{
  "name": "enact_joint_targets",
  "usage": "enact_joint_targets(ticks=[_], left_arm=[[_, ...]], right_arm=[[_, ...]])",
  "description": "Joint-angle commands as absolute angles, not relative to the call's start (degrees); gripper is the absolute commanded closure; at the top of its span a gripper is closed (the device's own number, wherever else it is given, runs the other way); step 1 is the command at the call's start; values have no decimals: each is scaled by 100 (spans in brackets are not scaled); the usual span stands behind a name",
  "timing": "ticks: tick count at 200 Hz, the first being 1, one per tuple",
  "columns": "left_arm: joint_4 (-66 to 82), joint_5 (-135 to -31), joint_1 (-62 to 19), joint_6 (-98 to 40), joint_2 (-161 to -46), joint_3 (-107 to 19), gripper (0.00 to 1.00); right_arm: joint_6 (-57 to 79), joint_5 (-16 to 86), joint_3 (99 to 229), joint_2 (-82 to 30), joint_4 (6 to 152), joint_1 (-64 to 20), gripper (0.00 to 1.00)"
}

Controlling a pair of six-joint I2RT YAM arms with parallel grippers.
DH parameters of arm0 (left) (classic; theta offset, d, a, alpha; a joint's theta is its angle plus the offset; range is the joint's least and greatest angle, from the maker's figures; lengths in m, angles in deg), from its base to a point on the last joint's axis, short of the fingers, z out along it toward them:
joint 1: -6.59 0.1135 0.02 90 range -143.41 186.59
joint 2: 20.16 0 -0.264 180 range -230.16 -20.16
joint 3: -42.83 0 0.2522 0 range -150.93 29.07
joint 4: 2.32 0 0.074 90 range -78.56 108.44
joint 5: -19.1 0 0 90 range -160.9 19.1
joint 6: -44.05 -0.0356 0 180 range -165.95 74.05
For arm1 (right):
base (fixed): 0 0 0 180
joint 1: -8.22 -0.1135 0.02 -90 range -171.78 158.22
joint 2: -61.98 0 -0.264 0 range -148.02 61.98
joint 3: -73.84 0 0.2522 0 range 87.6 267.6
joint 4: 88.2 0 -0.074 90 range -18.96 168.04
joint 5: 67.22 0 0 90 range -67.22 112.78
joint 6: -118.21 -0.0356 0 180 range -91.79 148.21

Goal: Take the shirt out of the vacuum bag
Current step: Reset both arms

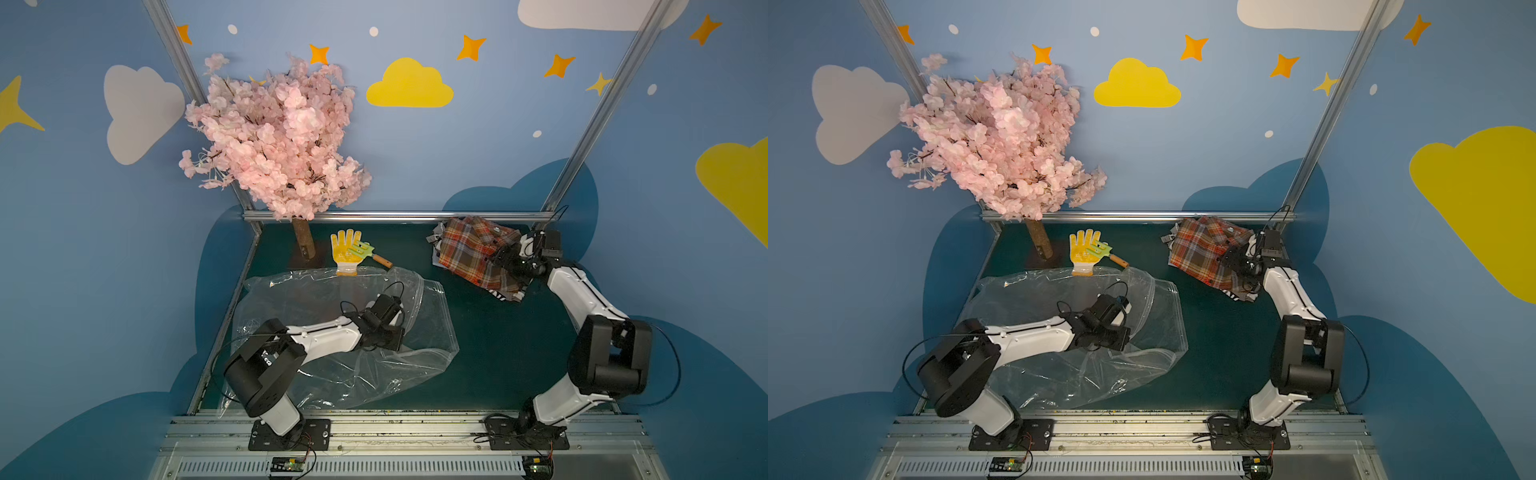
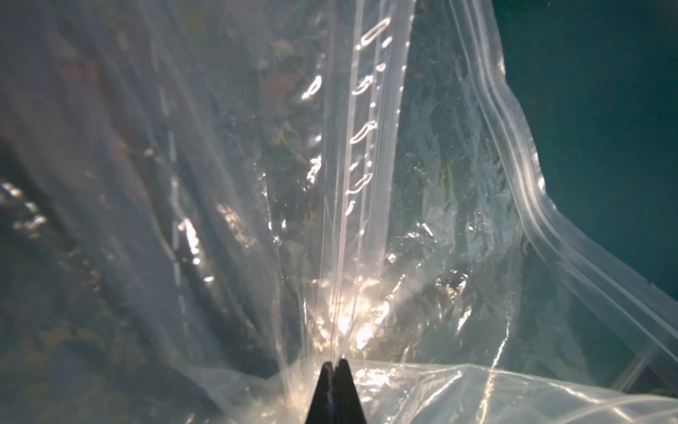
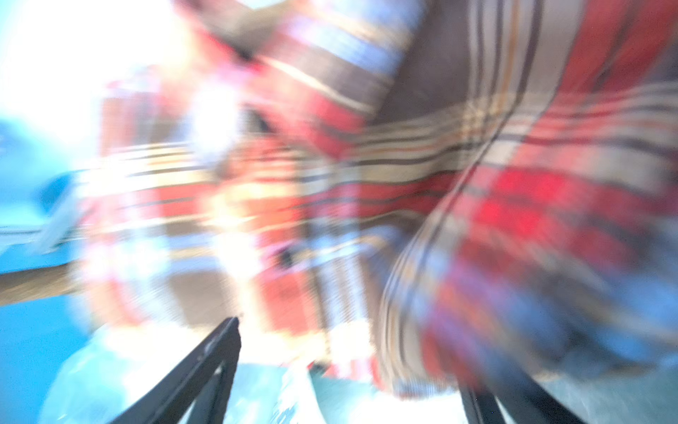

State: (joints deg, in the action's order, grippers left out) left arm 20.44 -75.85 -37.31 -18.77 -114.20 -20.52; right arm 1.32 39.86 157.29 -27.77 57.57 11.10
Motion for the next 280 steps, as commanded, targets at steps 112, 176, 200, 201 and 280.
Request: enact_joint_targets(ticks=[112,176,200,201,280], left_arm=[[3057,-6570,-3539,-1914,-7787,-1877,0],[3433,-5239,-2210,-1607,-6093,-581,0],[2864,-5270,-1338,-1212,-6408,-36,0],[2835,-5244,-1315,-1207,-6432,-15,0],[-961,-3325,-544,-3133,-7374,1067,0]], right_arm=[[390,4366,13442,1091,5379,1034,8],[642,3737,12126,974,5749,926,7],[789,3569,11848,486,6214,872,7],[795,3552,11846,459,6227,869,7],[2395,2300,11022,220,9569,373,6]])
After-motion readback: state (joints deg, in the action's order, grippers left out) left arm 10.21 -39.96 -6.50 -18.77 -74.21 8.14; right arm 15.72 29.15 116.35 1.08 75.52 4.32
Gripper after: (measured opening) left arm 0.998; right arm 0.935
